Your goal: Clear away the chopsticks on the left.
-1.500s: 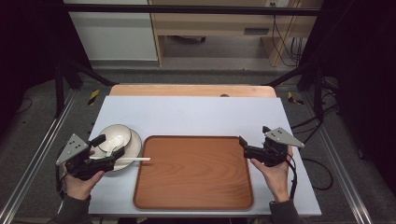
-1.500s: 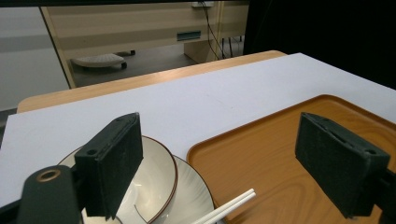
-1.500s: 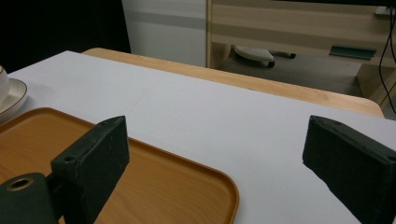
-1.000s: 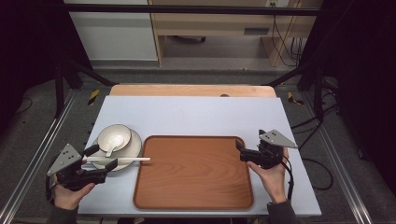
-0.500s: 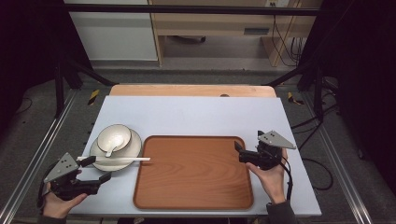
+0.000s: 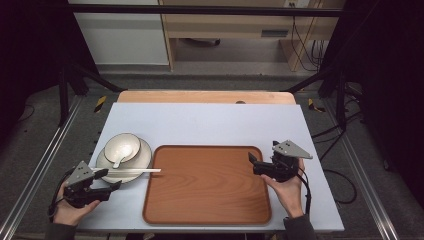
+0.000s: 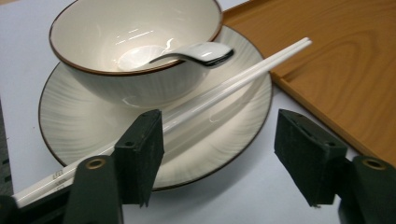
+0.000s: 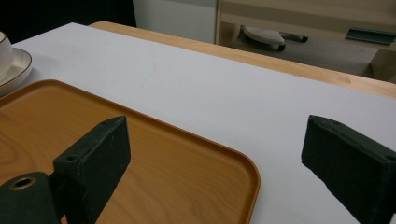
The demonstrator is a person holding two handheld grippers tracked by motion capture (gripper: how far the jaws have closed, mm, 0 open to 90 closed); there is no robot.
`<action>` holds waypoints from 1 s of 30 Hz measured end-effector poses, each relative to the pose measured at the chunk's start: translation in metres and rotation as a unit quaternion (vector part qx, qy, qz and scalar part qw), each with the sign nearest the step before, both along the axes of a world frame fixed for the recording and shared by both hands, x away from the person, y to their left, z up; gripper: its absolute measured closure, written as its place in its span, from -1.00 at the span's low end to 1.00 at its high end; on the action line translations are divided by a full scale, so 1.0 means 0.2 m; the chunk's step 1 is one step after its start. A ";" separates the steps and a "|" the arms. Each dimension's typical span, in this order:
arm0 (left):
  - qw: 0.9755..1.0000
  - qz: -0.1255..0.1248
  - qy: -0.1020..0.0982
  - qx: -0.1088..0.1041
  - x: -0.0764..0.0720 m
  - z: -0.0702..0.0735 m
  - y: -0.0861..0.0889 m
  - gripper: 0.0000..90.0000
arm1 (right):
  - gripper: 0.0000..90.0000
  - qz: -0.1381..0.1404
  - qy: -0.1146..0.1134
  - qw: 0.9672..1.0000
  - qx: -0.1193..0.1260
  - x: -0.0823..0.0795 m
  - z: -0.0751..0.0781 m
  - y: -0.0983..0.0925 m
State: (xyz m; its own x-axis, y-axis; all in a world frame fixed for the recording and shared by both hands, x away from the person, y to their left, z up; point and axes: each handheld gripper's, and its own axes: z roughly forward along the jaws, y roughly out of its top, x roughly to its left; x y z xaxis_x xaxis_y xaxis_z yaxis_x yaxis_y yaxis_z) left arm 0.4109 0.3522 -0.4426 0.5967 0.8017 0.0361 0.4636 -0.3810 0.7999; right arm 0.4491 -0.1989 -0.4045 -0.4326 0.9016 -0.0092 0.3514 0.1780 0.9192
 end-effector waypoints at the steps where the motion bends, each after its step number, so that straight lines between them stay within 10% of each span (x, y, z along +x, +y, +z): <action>1: 1.000 0.003 0.000 0.001 0.01 -0.01 0.00 -0.23 | -0.82 0.001 0.000 1.000 -0.001 0.00 0.00 0.00; 30: 0.999 -0.004 0.005 0.042 0.12 -0.06 0.00 0.23 | -0.82 0.004 0.006 1.000 -0.002 0.01 -0.02 0.01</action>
